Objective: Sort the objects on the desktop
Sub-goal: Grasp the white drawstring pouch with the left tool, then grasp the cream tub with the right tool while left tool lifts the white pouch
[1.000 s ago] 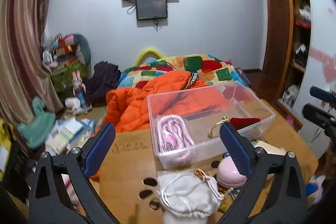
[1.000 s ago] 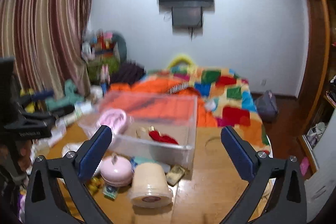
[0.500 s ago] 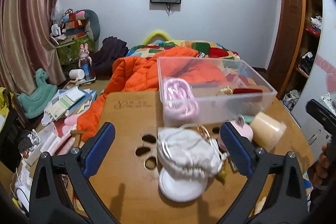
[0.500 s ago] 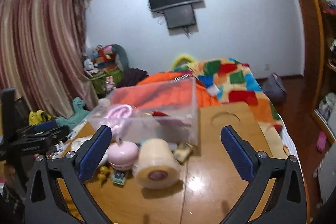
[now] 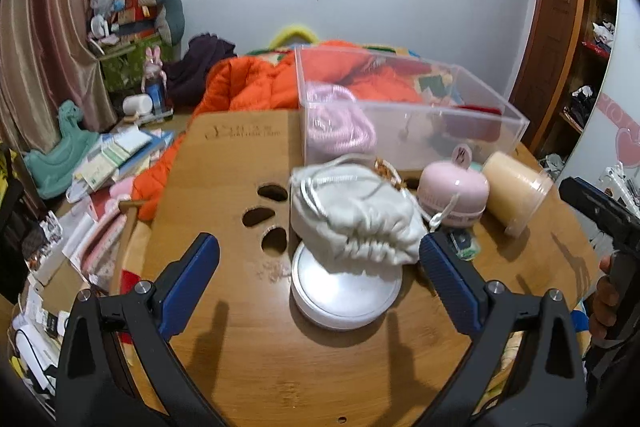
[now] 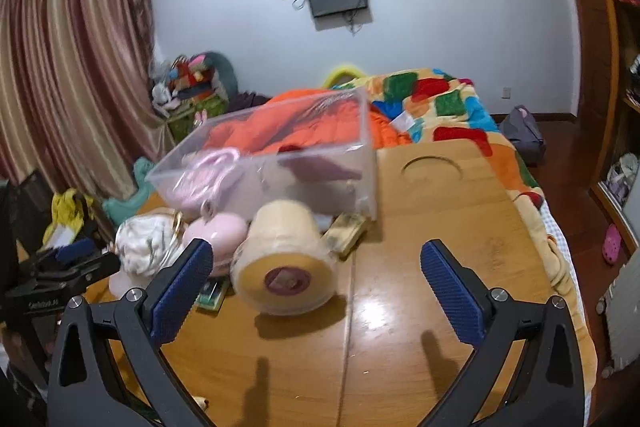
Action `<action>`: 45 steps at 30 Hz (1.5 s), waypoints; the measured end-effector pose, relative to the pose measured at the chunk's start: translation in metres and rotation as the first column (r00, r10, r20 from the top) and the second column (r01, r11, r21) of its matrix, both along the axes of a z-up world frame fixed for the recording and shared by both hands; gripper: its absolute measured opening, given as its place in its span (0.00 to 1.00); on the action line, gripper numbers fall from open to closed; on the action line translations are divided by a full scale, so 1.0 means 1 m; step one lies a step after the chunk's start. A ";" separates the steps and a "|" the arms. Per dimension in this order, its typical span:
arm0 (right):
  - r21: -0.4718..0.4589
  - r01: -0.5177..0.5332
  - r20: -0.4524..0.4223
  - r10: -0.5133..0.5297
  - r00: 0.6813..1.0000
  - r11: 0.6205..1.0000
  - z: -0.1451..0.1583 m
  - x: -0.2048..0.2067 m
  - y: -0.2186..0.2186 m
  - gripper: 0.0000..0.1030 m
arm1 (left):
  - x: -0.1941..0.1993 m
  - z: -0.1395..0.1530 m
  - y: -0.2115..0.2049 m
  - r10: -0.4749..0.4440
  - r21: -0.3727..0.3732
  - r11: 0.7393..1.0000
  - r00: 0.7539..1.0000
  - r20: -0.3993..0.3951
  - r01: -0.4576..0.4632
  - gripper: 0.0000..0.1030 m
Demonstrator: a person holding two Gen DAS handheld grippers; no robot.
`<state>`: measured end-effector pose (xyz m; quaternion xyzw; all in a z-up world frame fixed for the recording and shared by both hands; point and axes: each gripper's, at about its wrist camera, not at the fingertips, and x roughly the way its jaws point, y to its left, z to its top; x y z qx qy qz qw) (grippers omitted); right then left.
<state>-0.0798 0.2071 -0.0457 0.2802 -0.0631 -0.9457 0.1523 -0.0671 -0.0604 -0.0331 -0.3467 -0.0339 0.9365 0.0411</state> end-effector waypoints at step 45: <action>0.083 -0.084 0.075 0.078 0.994 0.993 -0.026 -0.016 -0.031 0.66 | -0.058 0.028 0.013 -0.221 -0.037 0.974 0.971 0.085 0.225 0.52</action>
